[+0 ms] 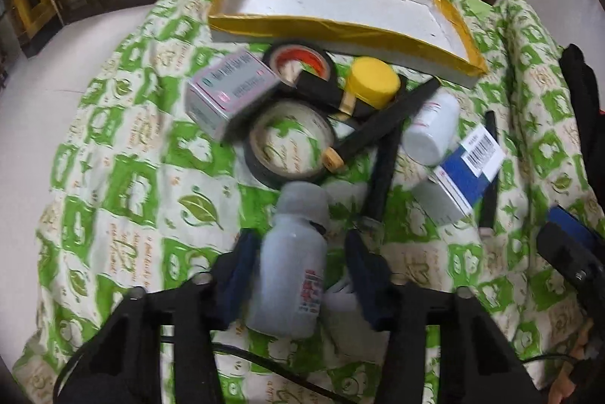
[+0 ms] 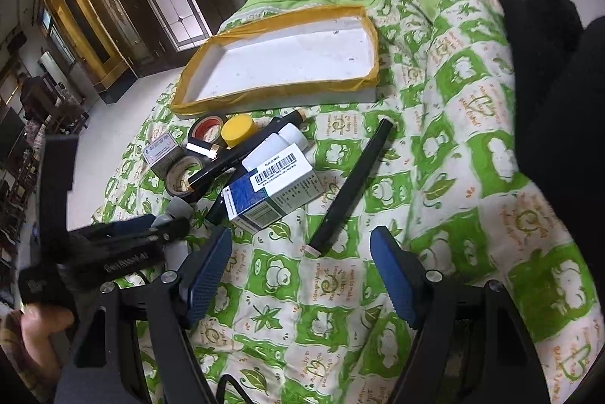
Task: Organize rigid objects
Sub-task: 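Grasp the white plastic bottle with the left tool while the right tool reaches toward the medicine box, then close the right tool on the blue-and-white medicine box and lift it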
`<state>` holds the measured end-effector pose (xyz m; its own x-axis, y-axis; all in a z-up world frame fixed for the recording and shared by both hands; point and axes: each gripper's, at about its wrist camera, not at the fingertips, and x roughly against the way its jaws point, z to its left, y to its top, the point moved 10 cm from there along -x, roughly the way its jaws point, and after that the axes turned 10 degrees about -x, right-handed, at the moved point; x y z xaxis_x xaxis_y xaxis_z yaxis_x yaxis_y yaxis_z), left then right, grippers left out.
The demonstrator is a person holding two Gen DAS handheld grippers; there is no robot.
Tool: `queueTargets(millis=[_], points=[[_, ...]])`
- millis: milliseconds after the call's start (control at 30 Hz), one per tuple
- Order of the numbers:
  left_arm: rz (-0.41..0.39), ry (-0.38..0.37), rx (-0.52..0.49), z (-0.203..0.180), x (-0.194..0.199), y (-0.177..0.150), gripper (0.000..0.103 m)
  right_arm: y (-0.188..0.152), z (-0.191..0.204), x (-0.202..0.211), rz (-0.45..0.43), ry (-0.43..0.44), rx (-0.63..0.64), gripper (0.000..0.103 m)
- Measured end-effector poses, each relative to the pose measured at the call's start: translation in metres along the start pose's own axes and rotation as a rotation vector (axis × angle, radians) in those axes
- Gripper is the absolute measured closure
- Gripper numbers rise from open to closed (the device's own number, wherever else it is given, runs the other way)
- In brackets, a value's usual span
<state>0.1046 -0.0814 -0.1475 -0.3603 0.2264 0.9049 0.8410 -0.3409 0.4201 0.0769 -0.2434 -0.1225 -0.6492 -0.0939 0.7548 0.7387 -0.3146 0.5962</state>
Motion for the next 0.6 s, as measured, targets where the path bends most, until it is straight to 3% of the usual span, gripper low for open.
queueTargets(millis=[100, 300, 500, 533, 567, 600], points=[[-0.015, -0.024, 0.006, -0.001, 0.006, -0.003, 0.067, 0.002, 0.014, -0.015, 0.043, -0.031, 0.085, 0.024], [-0.003, -0.017, 0.019, 0.001, 0.007, -0.008, 0.067, 0.005, 0.037, -0.045, 0.096, -0.091, 0.214, 0.017], [0.005, -0.005, 0.018, 0.003, 0.004, -0.01, 0.067, 0.011, 0.04, -0.063, 0.082, -0.146, 0.277, 0.018], [0.004, -0.002, 0.014, 0.002, 0.004, -0.01, 0.067, 0.011, 0.041, -0.063, 0.081, -0.146, 0.28, 0.029], [0.002, -0.002, 0.01, 0.001, 0.004, -0.009, 0.067, 0.01, 0.041, -0.063, 0.085, -0.145, 0.291, 0.047], [-0.001, -0.002, 0.006, 0.0, 0.004, -0.009, 0.067, 0.009, 0.041, -0.065, 0.094, -0.143, 0.298, 0.054]])
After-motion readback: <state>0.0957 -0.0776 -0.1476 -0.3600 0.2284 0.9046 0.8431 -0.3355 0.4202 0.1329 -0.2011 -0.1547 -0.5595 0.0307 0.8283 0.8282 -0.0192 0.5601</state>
